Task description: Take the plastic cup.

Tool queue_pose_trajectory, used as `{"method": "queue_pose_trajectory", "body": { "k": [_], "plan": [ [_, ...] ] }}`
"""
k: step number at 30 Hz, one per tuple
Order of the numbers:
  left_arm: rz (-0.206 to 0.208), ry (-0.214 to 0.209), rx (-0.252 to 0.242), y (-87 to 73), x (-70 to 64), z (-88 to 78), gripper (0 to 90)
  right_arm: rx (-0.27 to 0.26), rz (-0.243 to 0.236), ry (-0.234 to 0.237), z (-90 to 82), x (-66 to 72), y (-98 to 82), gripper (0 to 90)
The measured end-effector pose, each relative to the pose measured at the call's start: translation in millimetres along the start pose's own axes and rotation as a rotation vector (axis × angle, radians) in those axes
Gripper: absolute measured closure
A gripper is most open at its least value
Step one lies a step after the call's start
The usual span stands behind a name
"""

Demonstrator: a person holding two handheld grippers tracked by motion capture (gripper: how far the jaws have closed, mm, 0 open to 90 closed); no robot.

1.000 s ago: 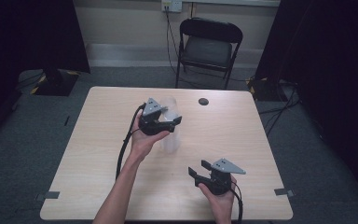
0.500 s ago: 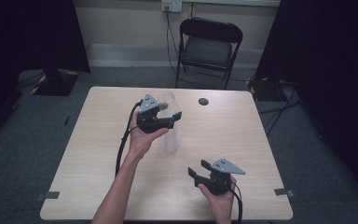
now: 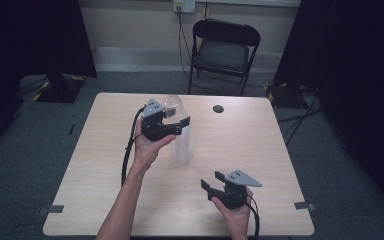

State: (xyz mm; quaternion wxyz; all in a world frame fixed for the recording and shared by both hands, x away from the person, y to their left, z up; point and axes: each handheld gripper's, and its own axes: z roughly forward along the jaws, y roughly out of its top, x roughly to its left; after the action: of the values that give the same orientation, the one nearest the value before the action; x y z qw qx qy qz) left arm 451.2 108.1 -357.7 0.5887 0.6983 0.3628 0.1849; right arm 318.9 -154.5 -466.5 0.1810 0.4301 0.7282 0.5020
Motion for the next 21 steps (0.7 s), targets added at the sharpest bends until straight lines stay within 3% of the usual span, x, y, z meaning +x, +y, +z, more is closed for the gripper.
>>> {"method": "queue_pose_trajectory", "body": {
  "k": [6,10,21],
  "plan": [
    [-0.027,0.004,-0.013,7.8,1.6,-9.9,32.3,0.001,-0.005,-0.005,0.6,0.8,0.1,36.4],
    [-0.047,-0.015,-0.009,10.0,0.9,-19.9,32.4,0.003,-0.008,-0.01,0.8,0.9,0.1,36.6],
    [-0.084,-0.059,-0.043,4.0,-0.3,-48.1,32.4,0.005,-0.019,-0.015,2.4,3.0,0.5,40.0]
  ]
}}
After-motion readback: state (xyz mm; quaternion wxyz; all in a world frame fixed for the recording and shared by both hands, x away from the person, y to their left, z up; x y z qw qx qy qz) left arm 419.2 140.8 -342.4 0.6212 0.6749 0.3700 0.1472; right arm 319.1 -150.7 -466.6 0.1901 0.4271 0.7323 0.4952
